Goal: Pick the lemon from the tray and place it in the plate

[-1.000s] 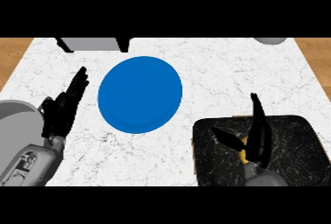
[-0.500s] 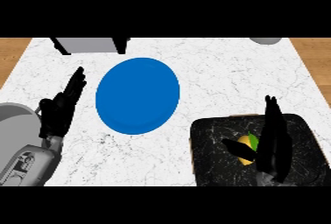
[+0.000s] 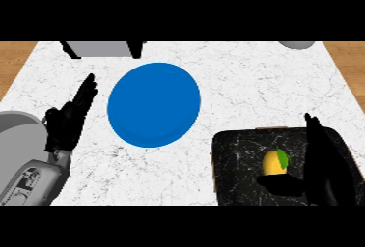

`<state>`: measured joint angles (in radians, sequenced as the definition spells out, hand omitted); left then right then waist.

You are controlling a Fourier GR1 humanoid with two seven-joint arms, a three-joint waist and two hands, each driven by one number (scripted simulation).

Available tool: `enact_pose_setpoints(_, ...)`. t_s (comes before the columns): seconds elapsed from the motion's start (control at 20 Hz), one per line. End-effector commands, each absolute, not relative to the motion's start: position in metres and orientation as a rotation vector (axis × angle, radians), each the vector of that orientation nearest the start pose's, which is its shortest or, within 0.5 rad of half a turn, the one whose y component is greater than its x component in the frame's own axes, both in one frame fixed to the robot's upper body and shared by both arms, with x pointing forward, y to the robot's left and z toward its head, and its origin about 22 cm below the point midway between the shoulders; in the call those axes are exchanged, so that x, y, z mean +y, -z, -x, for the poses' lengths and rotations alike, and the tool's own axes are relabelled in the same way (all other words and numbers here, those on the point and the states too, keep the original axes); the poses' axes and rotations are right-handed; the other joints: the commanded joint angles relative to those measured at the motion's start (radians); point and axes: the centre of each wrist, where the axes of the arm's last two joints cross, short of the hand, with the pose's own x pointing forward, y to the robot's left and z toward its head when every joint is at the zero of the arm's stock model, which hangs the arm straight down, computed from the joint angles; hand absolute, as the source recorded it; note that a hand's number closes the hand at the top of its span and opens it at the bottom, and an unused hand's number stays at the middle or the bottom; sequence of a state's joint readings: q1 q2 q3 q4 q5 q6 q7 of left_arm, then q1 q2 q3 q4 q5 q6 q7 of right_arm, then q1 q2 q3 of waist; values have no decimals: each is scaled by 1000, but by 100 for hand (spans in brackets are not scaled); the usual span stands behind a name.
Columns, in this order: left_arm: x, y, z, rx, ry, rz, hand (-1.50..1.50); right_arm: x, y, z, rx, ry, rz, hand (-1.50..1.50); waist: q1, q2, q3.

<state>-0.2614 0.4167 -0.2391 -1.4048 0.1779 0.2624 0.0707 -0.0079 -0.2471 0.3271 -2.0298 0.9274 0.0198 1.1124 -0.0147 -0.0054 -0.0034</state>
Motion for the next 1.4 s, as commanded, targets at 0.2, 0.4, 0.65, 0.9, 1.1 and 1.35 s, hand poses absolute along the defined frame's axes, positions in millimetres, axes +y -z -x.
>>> enact_pose_setpoints(0.2,260,-54,-317,-1557,223,-235,0,-181,-134,-216,-786,-429,990,-150,11,6,2)
enact_pose_setpoints(0.4,248,-39,-302,-1552,216,-217,0,-187,-104,-216,-723,-455,966,-150,13,5,3)
enact_pose_setpoints(0.65,264,-43,-301,-1561,218,-218,0,-205,-84,-249,-619,-490,936,-150,23,7,3)
enact_pose_setpoints(0.9,250,-39,-307,-1562,222,-208,0,-206,-51,-252,-609,-497,925,-150,18,7,4)
enact_pose_setpoints(1.1,259,-37,-301,-1555,213,-221,0,-207,-53,-234,-558,-535,908,-150,13,5,3)
enact_pose_setpoints(1.35,250,-43,-296,-1556,223,-225,0,-216,-32,-239,-547,-517,894,-150,15,5,4)
